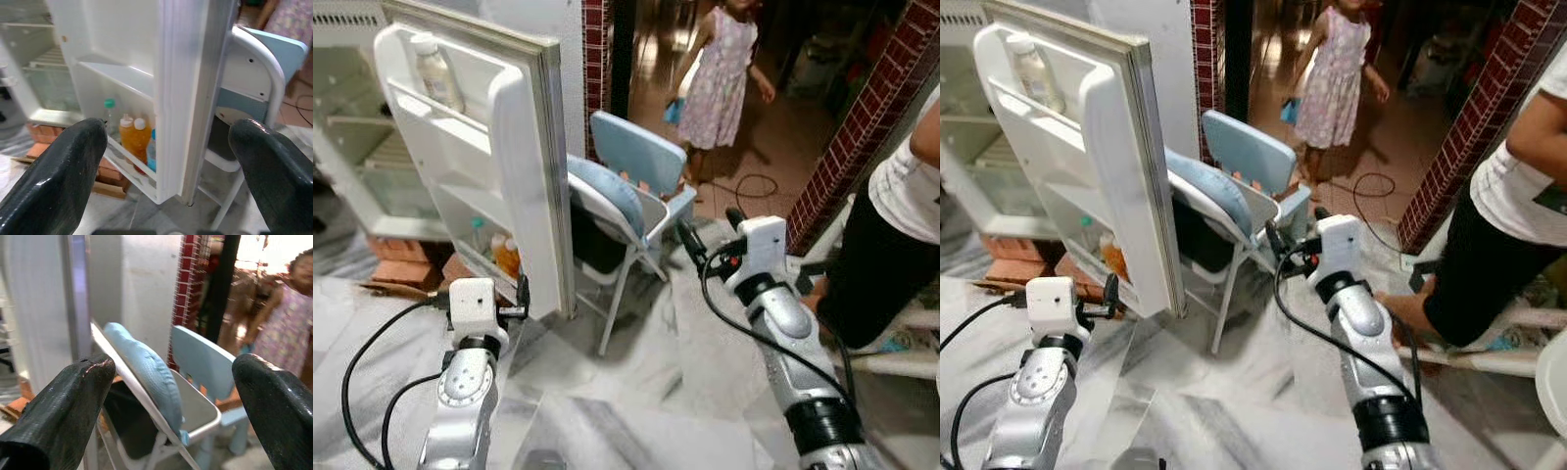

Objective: Restocking fridge

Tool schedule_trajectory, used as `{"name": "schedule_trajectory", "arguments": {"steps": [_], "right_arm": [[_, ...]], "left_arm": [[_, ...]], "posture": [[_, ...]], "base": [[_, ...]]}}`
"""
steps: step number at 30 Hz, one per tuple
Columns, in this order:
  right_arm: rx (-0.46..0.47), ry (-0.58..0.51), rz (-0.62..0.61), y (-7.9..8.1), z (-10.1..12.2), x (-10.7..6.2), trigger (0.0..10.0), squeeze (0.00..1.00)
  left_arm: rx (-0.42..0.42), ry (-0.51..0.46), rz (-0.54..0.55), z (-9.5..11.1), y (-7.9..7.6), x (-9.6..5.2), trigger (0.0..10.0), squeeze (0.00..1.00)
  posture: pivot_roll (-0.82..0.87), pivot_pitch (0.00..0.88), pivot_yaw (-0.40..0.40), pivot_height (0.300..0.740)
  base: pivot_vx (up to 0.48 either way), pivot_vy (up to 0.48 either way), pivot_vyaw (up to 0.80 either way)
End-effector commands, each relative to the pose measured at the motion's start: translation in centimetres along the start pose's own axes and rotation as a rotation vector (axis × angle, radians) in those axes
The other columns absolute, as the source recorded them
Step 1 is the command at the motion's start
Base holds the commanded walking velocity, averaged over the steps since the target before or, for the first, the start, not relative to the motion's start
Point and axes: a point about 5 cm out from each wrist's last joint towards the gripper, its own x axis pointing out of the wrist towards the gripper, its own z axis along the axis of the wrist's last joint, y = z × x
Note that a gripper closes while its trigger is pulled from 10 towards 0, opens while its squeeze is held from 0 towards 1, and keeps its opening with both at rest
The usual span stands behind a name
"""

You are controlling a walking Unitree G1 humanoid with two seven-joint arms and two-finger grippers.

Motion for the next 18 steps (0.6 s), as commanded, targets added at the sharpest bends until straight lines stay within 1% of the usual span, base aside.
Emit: {"name": "schedule_trajectory", "arguments": {"steps": [1, 7, 13, 14, 18], "right_arm": [[-0.016, -0.030, 0.007, 0.10, 0.66, 0.21, 10.0, 0.00], [-0.008, -0.032, -0.017, -0.01, 0.61, 0.45, 10.0, 0.00], [-0.009, -0.029, -0.019, -0.10, 0.40, 0.40, 10.0, 0.00], [-0.010, -0.027, -0.018, -0.11, 0.39, 0.41, 10.0, 0.00], [-0.011, -0.027, -0.015, -0.01, 0.37, 0.48, 10.0, 0.00]], "left_arm": [[-0.001, -0.016, 0.007, 0.33, 0.32, 0.03, 10.0, 0.00], [-0.008, -0.017, 0.001, 0.32, 0.29, 0.07, 10.0, 0.00], [-0.019, -0.018, -0.001, 0.30, 0.24, 0.11, 10.0, 0.00], [-0.021, -0.016, 0.000, 0.29, 0.23, 0.12, 10.0, 0.00], [-0.017, -0.011, -0.003, 0.22, 0.18, 0.12, 10.0, 0.00]], "posture": [[0.09, 0.000, -0.058, 0.740], [0.09, 0.000, -0.059, 0.740], [0.10, 0.000, -0.058, 0.740], [0.09, 0.000, -0.059, 0.740], [0.09, 0.000, -0.058, 0.740]], "base": [[0.296, 0.000, 0.80], [0.314, 0.000, 0.76], [0.316, 0.000, 0.60], [0.292, 0.000, 0.42], [0.294, 0.000, 0.00]]}}
